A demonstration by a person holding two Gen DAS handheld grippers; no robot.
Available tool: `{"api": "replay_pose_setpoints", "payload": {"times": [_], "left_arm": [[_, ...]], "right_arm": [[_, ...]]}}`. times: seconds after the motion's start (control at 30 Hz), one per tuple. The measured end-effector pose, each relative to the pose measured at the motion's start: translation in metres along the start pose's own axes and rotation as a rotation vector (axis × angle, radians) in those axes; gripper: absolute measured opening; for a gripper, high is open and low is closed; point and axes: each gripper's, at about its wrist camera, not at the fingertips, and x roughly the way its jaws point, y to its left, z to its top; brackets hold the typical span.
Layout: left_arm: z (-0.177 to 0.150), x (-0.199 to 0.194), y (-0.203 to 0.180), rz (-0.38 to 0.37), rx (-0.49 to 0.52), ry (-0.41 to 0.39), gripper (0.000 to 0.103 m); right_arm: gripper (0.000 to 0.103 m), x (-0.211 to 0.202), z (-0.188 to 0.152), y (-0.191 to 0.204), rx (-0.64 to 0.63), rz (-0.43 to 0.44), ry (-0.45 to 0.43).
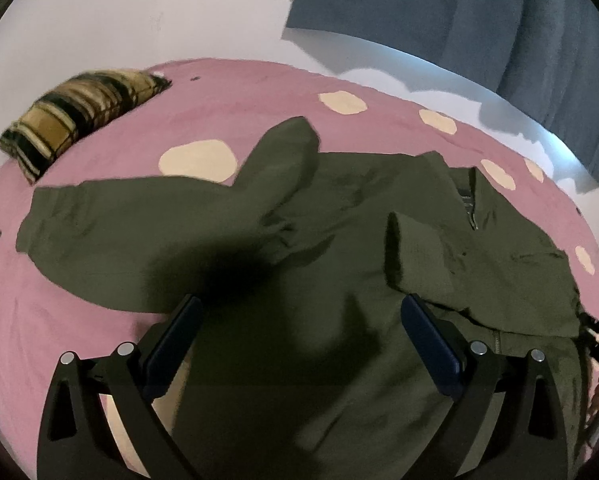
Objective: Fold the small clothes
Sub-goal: 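Fold the held sleeve across the jacket body with the right gripper and release, then grasp the other sleeve cuff with the left gripper and lift it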
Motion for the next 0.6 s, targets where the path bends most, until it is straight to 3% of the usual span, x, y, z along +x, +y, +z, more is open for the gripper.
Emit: {"api": "replay_pose_setpoints", "payload": {"times": [0.13,0.3,0.5,0.6], "left_arm": [[0.007,-0.005,0.049,-0.007,-0.122,0.005,0.099],[0.011,-0.013,0.145,0.016,-0.332,-0.016,0.099],[-0.007,-0.006,0.239,-0.035,-0.591,-0.040,0.098],[-0.016,0.004,0.265,-0.126,-0.704,-0.047,0.098]], "right_arm": [[0.052,-0.007,0.002,-0.001,-0.008,-0.015,-0.020],[0.053,-0.016,0.004,0.002,-0.009,-0.017,-0.050],[0.058,-0.017,0.004,0.009,-0.023,-0.016,-0.062],[0.058,-0.016,0.003,0.011,-0.028,-0.012,-0.060]]}}
